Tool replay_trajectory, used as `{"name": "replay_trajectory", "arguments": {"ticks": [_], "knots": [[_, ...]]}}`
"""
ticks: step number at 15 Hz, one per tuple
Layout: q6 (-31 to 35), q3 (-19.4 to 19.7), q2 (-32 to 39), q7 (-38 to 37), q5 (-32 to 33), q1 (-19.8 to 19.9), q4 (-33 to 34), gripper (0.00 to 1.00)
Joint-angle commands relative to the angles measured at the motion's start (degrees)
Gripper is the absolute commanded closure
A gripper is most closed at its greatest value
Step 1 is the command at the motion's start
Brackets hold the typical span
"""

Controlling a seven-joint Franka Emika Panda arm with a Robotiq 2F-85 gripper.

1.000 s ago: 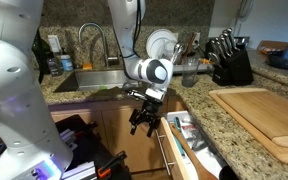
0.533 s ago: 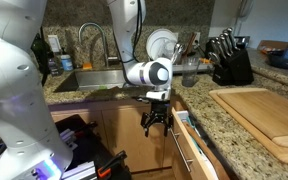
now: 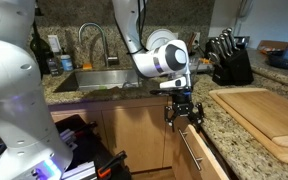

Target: Remove the jar from the wooden board and put it on the countertop then close the open drawer

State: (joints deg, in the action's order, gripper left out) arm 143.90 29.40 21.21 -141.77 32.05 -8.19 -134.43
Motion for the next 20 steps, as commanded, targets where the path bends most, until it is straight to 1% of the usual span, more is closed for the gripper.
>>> {"name": "replay_trajectory", "arguments": {"ticks": [1,3,4,7,9,10,11,14,15,17,19,20], "knots": [[-0.82,-2.76,-0.90,-2.28,1.45,2.84,0.35,0.00],[-0.92,-3.03,-1.18,-3.53,1.44,2.86,0.34,0.00],[2.58,-4.50,-2.59,1.81,1.71,4.36,-2.04,0.00],[9.24,-6.45,-2.71,8.77,2.94,6.78,-5.21,0.00],[12.49,-7.69,-2.23,16.35,1.07,9.29,-6.35,0.00],[8.73,-6.12,-0.84,10.17,1.36,5.86,-3.73,0.00],[9.19,-6.10,-0.83,11.05,1.21,6.22,-4.03,0.00],[9.01,-6.17,-0.84,10.52,1.26,5.95,-3.78,0.00],[7.90,-7.19,0.01,12.17,0.08,6.34,-3.05,0.00],[8.68,-9.61,1.66,16.47,-2.53,7.70,-2.20,0.00],[7.48,-9.59,2.98,17.50,-3.27,6.69,-0.92,0.00],[6.02,-8.52,3.84,15.30,-2.70,5.08,0.09,0.00]]}}
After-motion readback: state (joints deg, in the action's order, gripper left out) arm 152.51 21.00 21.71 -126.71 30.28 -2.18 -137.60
